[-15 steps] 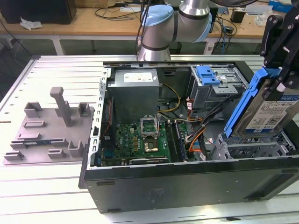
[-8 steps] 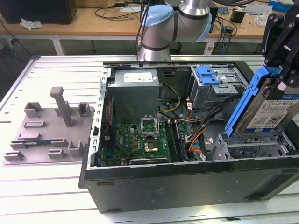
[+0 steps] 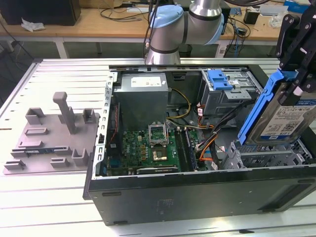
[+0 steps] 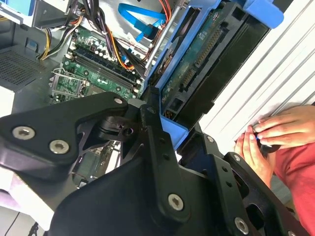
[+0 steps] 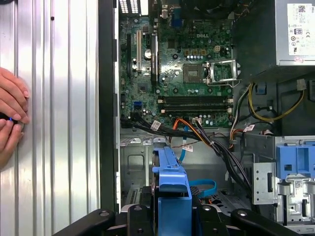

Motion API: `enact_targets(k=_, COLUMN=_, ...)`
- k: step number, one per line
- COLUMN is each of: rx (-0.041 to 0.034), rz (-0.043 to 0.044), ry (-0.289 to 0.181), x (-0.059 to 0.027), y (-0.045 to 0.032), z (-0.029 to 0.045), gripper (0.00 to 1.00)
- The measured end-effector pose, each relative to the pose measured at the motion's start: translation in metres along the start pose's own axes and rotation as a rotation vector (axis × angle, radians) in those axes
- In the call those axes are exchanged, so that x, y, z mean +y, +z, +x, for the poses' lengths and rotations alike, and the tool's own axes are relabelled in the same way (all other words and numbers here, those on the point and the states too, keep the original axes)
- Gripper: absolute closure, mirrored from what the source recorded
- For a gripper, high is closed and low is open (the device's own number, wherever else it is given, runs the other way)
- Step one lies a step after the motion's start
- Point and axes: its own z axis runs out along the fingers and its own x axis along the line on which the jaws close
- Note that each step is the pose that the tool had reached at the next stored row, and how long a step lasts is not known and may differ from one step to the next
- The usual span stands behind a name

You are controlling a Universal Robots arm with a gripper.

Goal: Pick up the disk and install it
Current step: 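Insert the disk into the insertion slot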

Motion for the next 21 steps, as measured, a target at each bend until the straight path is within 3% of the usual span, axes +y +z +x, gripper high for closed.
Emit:
enact_targets(k=8, rx=-0.0081, rz=0.0043, ry=-0.017, x=0.0002, y=0.0001, z=0.0019, gripper=0.63)
enact_targets(k=13, rx=-0.0143, rz=0.0119, ry=-0.023, x=0.0018, y=0.0011, z=0.0035, gripper=0.63)
enact_targets(k=19, rx=-0.0143, rz=0.0112, ry=-0.022, x=0.0019, y=0.0013, z=0.0035, gripper=0.63)
enact_targets(k=21, rx=-0.0134, rz=0.0048, ry=-0.022, x=0.0019, y=0.0014, z=0.0035, gripper=0.63)
